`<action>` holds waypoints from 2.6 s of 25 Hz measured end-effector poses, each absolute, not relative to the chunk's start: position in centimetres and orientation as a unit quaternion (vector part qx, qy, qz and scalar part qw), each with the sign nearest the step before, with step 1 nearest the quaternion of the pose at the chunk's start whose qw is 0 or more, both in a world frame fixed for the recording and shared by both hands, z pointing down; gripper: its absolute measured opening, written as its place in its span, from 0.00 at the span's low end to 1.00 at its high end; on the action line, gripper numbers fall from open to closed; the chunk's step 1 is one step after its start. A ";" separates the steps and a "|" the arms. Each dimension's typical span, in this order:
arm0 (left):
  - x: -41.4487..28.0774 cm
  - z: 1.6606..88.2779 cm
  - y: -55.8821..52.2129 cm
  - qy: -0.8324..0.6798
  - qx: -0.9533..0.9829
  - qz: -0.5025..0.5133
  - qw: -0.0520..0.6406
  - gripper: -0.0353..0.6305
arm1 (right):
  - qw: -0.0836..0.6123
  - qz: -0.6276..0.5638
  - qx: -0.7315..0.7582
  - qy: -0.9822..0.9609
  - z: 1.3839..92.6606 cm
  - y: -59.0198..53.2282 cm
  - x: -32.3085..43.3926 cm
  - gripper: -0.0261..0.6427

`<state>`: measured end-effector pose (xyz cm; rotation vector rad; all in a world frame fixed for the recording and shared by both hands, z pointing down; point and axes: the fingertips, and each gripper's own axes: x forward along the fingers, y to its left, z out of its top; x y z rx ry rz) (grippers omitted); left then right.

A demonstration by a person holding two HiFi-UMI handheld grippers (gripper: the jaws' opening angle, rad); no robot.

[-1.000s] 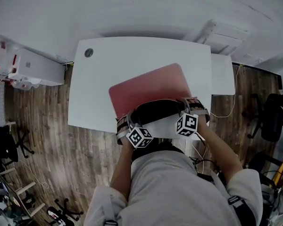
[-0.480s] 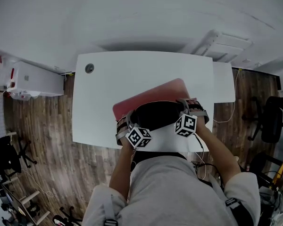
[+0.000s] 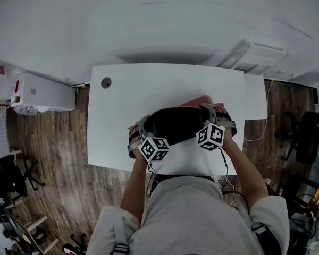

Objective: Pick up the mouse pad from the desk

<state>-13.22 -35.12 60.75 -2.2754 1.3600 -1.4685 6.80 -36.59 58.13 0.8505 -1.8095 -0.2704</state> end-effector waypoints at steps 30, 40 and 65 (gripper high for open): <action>-15.2 43.1 -38.7 0.601 -0.730 -0.317 0.076 0.10 | 0.357 -0.101 0.478 -0.796 41.7 -39.9 5.4 0.13; -15.0 37.1 -36.3 0.638 -0.731 -0.228 0.078 0.10 | 0.271 -0.104 0.513 -0.808 36.2 -38.3 5.7 0.12; -7.4 20.7 -25.4 0.638 -0.765 -0.011 0.084 0.10 | 0.007 -0.145 0.498 -0.855 19.0 -27.3 4.0 0.11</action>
